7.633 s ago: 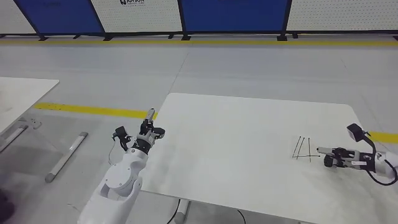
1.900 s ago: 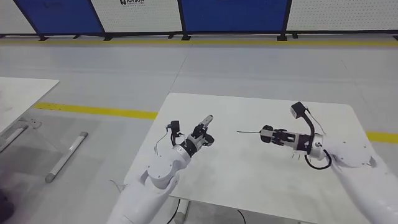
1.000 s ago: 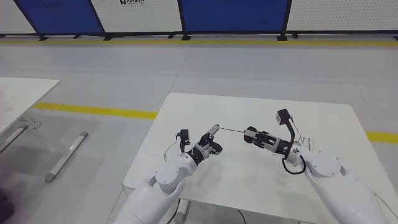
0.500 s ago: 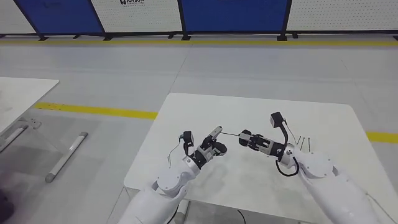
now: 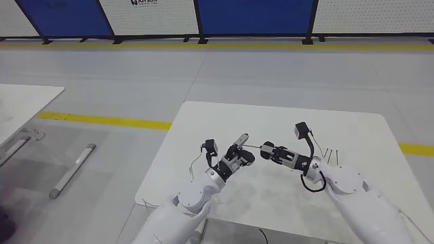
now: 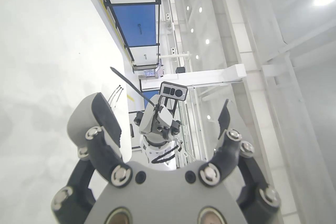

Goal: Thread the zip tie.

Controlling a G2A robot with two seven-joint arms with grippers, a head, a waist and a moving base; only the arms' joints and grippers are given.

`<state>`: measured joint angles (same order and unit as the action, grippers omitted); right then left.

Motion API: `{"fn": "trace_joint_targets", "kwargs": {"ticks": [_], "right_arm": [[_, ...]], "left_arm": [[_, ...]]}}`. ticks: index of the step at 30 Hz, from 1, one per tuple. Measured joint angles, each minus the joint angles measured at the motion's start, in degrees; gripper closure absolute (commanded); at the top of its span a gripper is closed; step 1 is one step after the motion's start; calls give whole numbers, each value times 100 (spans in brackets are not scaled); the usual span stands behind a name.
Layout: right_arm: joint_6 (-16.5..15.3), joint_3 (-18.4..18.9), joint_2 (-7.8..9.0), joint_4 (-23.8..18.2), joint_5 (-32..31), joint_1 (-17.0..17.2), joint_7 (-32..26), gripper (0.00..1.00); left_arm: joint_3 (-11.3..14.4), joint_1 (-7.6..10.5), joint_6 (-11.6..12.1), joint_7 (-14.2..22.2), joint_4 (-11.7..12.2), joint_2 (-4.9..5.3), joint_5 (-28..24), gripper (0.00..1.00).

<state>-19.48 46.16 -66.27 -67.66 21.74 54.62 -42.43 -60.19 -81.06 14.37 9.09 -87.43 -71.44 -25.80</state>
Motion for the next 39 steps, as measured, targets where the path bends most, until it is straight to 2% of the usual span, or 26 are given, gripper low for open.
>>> {"fn": "trace_joint_targets", "kwargs": {"ticks": [5,6,7,8,10,12,14,21,27,29,32,33,39], "right_arm": [[0,0,0,0,0,0,0,100],[0,0,0,0,0,0,0,100],[0,0,0,0,0,0,0,100],[0,0,0,0,0,0,0,100],[0,0,0,0,0,0,0,100],[0,0,0,0,0,0,0,100],[0,0,0,0,0,0,0,100],[0,0,0,0,0,0,0,100],[0,0,0,0,0,0,0,100],[0,0,0,0,0,0,0,100],[0,0,0,0,0,0,0,100],[0,0,0,0,0,0,0,100],[0,0,0,0,0,0,0,100]], "left_arm": [[63,49,-11,-4,-3,-19,77,0],[82,75,8,-17,12,-28,79,23],[105,120,28,-27,41,-40,73,31],[120,154,48,-34,68,-49,70,52],[146,206,80,-54,129,-65,67,68],[165,249,105,-93,198,-79,102,72],[172,276,128,-126,270,-88,145,71],[122,334,202,-143,490,-107,119,89],[119,317,307,-150,569,-114,288,86],[127,308,324,-157,575,-117,352,81],[132,304,331,-162,584,-121,418,68],[134,303,332,-159,585,-122,436,67],[127,276,356,-116,577,-122,559,85]]}}
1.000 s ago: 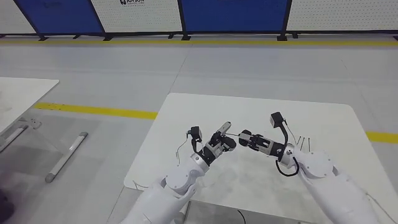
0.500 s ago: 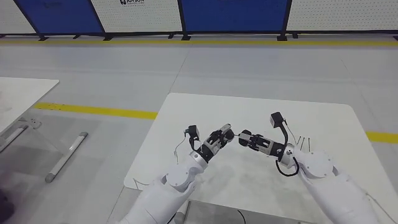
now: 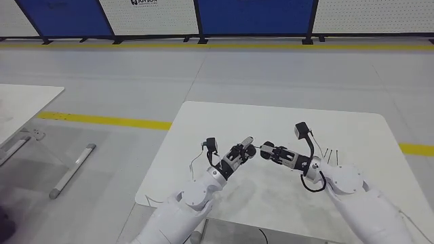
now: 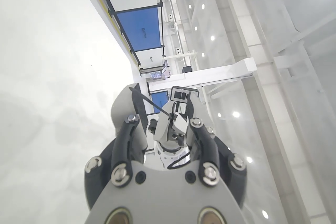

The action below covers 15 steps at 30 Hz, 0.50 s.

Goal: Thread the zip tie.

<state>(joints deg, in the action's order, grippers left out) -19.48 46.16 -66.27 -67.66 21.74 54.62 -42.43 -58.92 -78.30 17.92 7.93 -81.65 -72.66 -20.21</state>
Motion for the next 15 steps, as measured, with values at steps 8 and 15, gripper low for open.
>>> {"fn": "trace_joint_targets", "kwargs": {"ticks": [8,15], "right_arm": [[0,0,0,0,0,0,0,100],[0,0,0,0,0,0,0,100]], "left_arm": [[-14,-40,-8,32,5,1,125,100],[-21,-33,-22,70,14,-8,124,100]]}}
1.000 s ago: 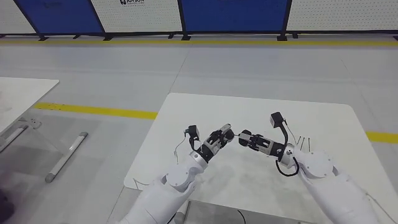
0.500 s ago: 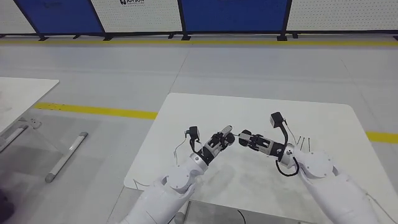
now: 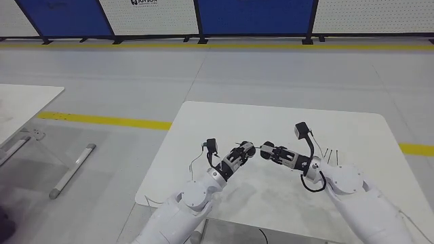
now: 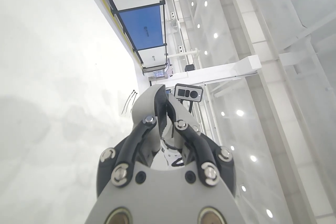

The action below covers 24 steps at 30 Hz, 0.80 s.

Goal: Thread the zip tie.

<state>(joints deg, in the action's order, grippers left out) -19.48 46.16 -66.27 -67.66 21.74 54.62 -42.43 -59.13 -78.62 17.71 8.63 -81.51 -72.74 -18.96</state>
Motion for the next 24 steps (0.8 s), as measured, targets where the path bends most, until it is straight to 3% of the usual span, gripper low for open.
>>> {"fn": "trace_joint_targets", "kwargs": {"ticks": [5,6,8,10,11,13,15,24], "right_arm": [[0,0,0,0,0,0,0,100],[0,0,0,0,0,0,0,100],[0,0,0,0,0,0,0,100],[0,0,0,0,0,0,0,100],[0,0,0,0,0,0,0,100],[0,0,0,0,0,0,0,100],[0,0,0,0,0,0,0,100],[0,0,0,0,0,0,0,100]], "left_arm": [[7,-20,22,25,-20,-4,48,100],[5,-26,27,31,-27,-4,46,92],[-7,-48,33,50,-49,-4,19,55],[-25,-70,41,66,-75,-2,-11,33],[-40,-87,50,83,-97,0,-42,32],[-64,-114,55,132,-130,5,-85,37],[-90,-143,57,196,-167,13,-114,51],[-138,-201,31,308,-232,30,-75,76]]}}
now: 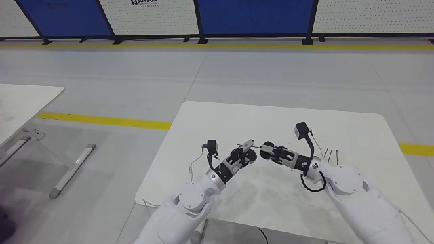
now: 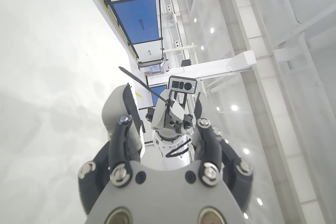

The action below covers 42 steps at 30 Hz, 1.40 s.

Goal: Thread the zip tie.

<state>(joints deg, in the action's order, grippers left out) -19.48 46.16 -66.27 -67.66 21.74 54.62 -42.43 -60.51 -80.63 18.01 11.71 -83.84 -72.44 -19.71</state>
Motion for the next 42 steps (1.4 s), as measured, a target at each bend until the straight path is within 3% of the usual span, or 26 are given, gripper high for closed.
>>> {"fn": "trace_joint_targets", "kwargs": {"ticks": [6,25,26,27,28,42], "right_arm": [[0,0,0,0,0,0,0,100],[0,0,0,0,0,0,0,100],[2,1,0,-4,-2,4,5,80],[16,5,-1,-26,-15,24,35,20],[43,12,-2,-60,-35,52,66,0],[217,444,51,-189,45,264,-207,0]], "left_arm": [[7,22,-8,-28,5,-9,3,100],[29,63,51,-120,95,-33,128,100],[36,59,67,-154,97,-36,167,100],[42,58,74,-173,98,-38,187,100],[48,56,77,-185,99,-39,201,100],[-63,-61,78,-293,0,-26,250,100]]}}
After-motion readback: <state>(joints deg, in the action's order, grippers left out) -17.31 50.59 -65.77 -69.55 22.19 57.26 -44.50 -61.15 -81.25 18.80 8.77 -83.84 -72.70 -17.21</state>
